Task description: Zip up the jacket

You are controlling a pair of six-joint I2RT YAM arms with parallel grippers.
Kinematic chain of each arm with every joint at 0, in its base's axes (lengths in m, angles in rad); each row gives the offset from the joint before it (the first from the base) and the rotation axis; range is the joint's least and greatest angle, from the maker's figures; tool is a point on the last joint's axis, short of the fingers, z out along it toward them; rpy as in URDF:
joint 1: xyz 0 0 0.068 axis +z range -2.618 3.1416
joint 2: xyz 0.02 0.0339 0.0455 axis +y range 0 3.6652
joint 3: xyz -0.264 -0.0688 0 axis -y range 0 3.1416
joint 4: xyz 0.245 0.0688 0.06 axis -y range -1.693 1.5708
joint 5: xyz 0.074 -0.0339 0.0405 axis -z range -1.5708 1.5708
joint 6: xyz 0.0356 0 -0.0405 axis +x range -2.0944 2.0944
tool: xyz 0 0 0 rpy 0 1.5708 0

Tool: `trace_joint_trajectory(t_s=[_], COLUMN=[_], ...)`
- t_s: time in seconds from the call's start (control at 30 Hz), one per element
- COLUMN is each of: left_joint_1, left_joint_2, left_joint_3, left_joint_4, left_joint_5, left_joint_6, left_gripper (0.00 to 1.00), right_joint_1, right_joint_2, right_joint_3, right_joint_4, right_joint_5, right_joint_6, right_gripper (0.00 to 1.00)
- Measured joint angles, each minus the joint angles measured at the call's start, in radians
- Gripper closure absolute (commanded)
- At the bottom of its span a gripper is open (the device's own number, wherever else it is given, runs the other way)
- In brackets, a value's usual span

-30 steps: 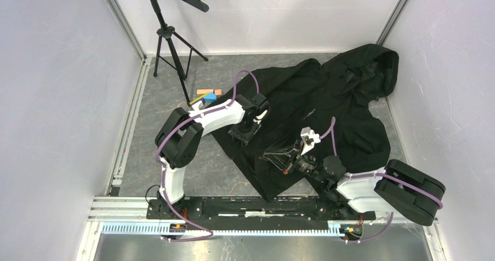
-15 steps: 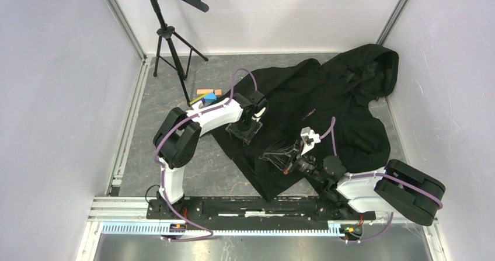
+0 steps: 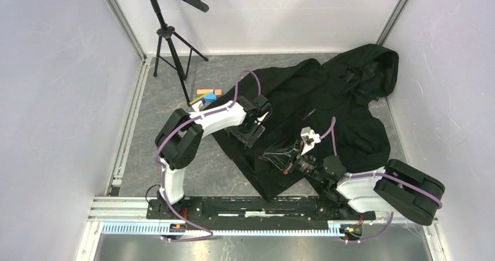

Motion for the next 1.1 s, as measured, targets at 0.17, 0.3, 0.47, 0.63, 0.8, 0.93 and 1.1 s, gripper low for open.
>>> trace_joint_trajectory(t_s=[0.17, 0.3, 0.47, 0.63, 0.8, 0.93, 1.1], left_joint_1=[0.009, 0.021, 0.026, 0.036, 0.044, 0.047, 0.071], left_joint_2=[0.013, 0.024, 0.037, 0.038, 0.035, 0.020, -0.043], left_joint_3=[0.000, 0.002, 0.009, 0.015, 0.026, 0.027, 0.021], left_joint_4=[-0.003, -0.006, -0.008, -0.010, -0.013, -0.012, 0.006], left_joint_5=[-0.019, -0.019, -0.026, -0.047, -0.047, -0.029, 0.067], left_joint_6=[0.000, 0.000, -0.001, 0.000, 0.000, 0.000, 0.000], left_gripper=[0.20, 0.33, 0.47, 0.53, 0.66, 0.87, 0.94], right_joint_1=[0.000, 0.000, 0.000, 0.000, 0.000, 0.000, 0.000], right_joint_2=[0.000, 0.000, 0.000, 0.000, 0.003, 0.008, 0.011], right_joint_3=[0.000, 0.000, 0.000, 0.000, 0.000, 0.000, 0.000], right_joint_4=[0.000, 0.002, 0.006, 0.006, 0.007, 0.007, -0.003], right_joint_5=[0.000, 0.000, 0.000, 0.000, 0.000, -0.001, -0.002], right_joint_6=[0.000, 0.000, 0.000, 0.000, 0.000, 0.000, 0.000], right_gripper=[1.00, 1.00, 1.00, 1.00, 1.00, 1.00, 1.00])
